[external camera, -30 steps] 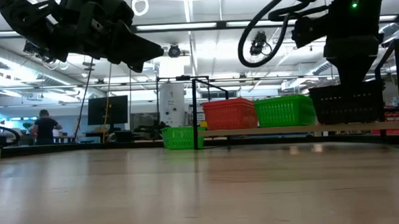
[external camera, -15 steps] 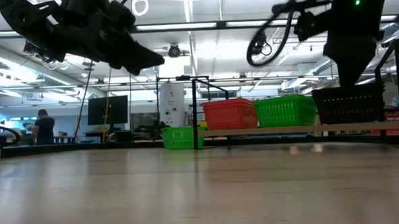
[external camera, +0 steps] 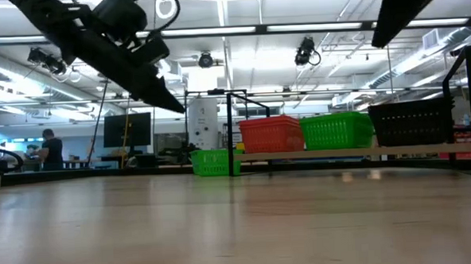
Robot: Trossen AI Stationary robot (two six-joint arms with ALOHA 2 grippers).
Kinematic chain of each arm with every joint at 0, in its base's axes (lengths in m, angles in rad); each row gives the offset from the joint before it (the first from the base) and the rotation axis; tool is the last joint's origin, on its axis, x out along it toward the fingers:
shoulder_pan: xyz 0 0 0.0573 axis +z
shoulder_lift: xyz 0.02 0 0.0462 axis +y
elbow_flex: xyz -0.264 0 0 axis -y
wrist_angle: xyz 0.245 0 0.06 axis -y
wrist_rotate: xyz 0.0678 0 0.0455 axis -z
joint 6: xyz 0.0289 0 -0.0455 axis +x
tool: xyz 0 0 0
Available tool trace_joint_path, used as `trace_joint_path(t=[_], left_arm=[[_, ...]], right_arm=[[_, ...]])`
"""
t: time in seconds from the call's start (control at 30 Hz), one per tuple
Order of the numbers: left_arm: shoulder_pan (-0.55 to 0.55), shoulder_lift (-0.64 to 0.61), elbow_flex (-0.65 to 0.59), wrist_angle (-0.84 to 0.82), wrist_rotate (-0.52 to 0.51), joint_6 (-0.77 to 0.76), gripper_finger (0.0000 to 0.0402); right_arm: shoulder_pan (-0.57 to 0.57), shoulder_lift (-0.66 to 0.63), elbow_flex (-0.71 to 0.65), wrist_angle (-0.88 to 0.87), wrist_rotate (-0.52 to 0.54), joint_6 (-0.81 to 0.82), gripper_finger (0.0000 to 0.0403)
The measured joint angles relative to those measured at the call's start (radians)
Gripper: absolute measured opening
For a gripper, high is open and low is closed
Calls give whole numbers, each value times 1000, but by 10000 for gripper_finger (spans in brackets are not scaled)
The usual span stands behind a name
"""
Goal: Stack baskets on shelf by color
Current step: Stack the green basket on top of the green basket on the shelf
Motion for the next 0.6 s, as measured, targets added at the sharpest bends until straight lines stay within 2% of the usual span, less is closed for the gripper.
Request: trace_joint_path(t=[0.1, 0.23, 0.47, 0.53, 0.6], left_arm=[[44, -1, 28, -23, -35, 35, 43], [106, -1, 67, -119, -51, 1, 35], [122, 14, 69, -46, -29, -20, 32], [136, 42, 83, -64, -7, -34, 29], [150, 97, 122, -105, 28, -44, 26]], right_arm=[[46, 0, 2, -3, 42, 3, 121], [99, 0, -18, 27, 68, 45, 121], [145, 0, -141, 161, 161, 101, 121], [141, 0, -175, 157, 228, 125, 121], [128, 0, -206, 160, 340, 150, 121]])
